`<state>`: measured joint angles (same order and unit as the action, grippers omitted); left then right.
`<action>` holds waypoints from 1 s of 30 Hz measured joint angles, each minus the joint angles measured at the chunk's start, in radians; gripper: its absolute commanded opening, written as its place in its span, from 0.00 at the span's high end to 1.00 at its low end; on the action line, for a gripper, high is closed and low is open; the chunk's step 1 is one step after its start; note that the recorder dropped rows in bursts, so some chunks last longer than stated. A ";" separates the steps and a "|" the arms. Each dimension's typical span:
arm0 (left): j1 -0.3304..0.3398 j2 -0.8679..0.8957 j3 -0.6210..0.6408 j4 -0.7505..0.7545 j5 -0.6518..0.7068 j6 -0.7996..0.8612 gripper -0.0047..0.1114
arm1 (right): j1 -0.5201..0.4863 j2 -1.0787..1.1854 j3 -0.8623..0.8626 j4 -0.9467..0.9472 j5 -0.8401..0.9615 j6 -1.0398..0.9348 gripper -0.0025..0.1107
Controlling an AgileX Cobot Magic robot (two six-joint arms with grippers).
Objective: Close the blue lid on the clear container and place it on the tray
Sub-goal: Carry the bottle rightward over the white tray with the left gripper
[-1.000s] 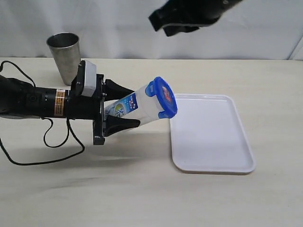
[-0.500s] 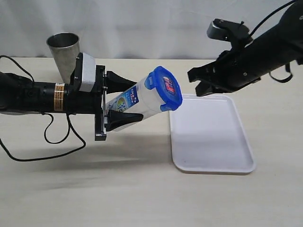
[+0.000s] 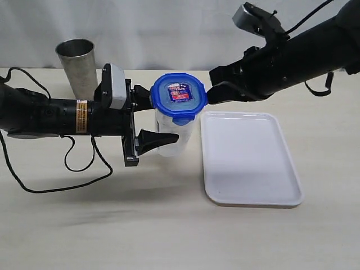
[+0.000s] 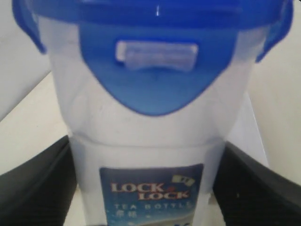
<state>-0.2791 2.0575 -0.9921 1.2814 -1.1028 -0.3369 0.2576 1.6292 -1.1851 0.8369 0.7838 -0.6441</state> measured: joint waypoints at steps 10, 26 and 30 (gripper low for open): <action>-0.041 0.000 0.000 -0.050 0.009 0.004 0.96 | 0.000 -0.221 0.000 -0.043 0.025 -0.030 0.94; -0.316 0.000 -0.188 -0.437 0.608 0.803 0.96 | 0.000 -0.938 0.175 -0.088 -0.066 0.001 0.94; -0.374 0.000 -0.260 -0.455 0.737 1.007 0.96 | 0.000 -1.121 0.279 -0.103 -0.098 0.004 0.94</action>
<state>-0.6530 2.0575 -1.2524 0.8263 -0.3656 0.6701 0.2576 0.5077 -0.9063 0.7341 0.6858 -0.6403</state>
